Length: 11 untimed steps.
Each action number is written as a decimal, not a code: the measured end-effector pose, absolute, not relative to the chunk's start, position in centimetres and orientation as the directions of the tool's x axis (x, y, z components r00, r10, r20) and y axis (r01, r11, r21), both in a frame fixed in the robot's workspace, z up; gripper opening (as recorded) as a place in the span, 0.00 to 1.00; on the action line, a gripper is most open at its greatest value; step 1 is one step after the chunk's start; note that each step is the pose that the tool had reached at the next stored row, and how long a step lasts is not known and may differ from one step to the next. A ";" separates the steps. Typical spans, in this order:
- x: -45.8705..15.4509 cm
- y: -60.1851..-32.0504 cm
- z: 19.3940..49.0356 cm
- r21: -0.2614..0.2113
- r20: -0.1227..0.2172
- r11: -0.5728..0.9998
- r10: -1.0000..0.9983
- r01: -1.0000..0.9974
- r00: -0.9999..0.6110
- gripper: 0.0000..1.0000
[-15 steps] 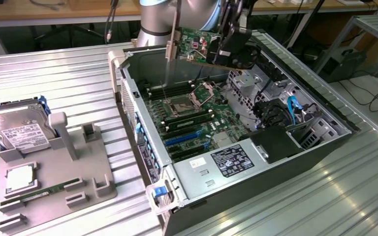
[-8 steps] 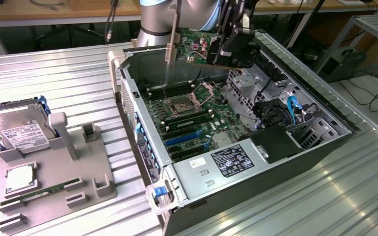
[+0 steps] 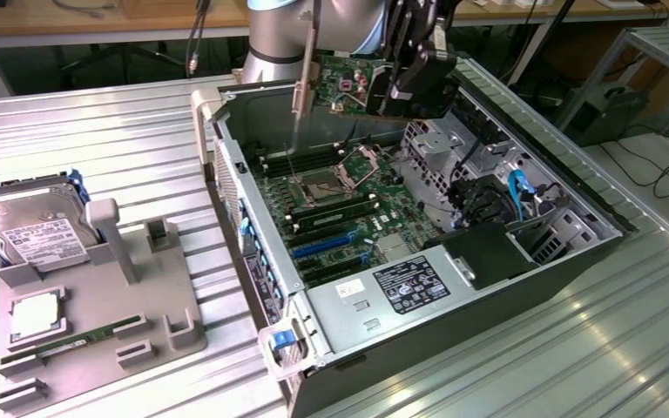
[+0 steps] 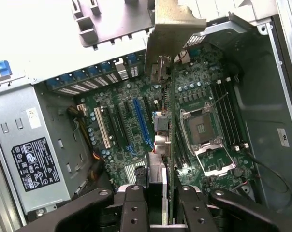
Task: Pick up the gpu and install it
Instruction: 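Insert the gpu into the slot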
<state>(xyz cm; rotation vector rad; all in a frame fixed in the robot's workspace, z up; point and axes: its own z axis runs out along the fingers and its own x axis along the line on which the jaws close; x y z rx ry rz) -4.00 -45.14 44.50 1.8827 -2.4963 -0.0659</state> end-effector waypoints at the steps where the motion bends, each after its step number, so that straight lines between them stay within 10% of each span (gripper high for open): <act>1: -4.0 -45.1 44.5 0.042 -0.014 0.264 -0.964 -0.963 -0.265 0.28; 11: -4.0 -45.1 44.5 0.042 -0.014 0.160 -0.987 -0.986 -0.160 0.28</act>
